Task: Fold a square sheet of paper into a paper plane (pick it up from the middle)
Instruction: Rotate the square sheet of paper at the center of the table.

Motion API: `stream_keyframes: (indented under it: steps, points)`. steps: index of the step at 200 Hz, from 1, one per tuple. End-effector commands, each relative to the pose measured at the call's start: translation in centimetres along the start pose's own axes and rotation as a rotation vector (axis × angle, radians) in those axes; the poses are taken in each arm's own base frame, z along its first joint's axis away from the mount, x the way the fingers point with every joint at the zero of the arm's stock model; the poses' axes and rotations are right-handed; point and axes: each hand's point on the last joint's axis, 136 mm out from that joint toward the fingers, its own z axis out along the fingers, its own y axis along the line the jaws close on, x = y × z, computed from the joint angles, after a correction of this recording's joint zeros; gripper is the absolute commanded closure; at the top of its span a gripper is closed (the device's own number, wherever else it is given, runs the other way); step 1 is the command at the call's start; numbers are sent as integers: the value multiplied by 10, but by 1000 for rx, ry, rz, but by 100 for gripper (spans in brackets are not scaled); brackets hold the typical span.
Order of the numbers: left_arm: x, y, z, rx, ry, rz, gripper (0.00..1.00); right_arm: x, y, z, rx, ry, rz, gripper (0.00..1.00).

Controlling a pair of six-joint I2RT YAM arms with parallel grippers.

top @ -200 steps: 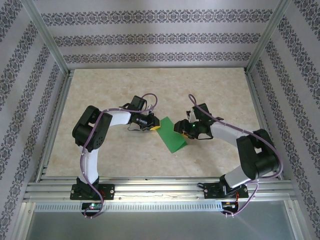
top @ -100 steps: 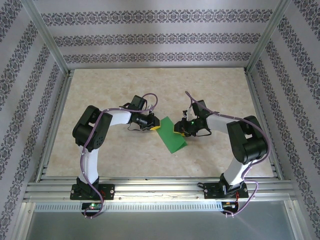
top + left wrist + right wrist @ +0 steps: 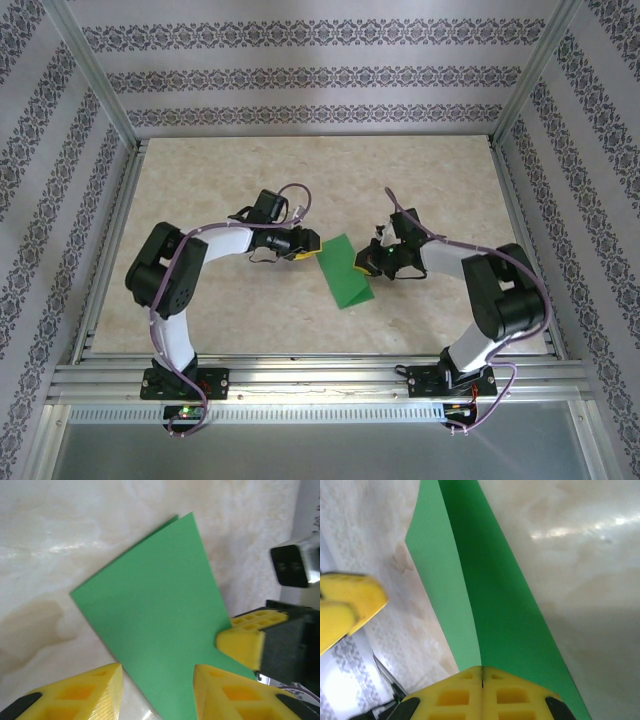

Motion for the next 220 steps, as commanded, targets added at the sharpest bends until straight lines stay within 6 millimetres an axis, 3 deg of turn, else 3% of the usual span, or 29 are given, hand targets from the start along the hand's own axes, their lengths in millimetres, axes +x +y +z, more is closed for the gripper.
stream_keyframes:
  steps: [1, 33, 70, 85, 133, 164, 220]
  points:
    - [-2, -19, -13, 41, -58, 90, 59, -7, 7, -5, 1, -133, 122, 100]
    - [6, -30, -24, 87, -97, 149, 60, 12, 1, -3, 7, -250, 248, 98]
    - [29, -40, -28, 67, -114, 275, 57, 29, 22, 0, -30, -182, 139, 73]
    - [42, -43, -23, 33, -104, 345, 57, 35, 26, 6, -41, -112, 103, 69]
    - [80, -52, -14, -101, -132, 622, 58, 39, 24, 10, -36, -33, 64, 72]
    - [110, -54, -3, -237, -126, 860, 55, 36, 26, 6, -51, -28, 54, 84]
    - [138, -58, 22, -441, -111, 1160, 50, 34, 29, 9, -60, -19, 58, 89]
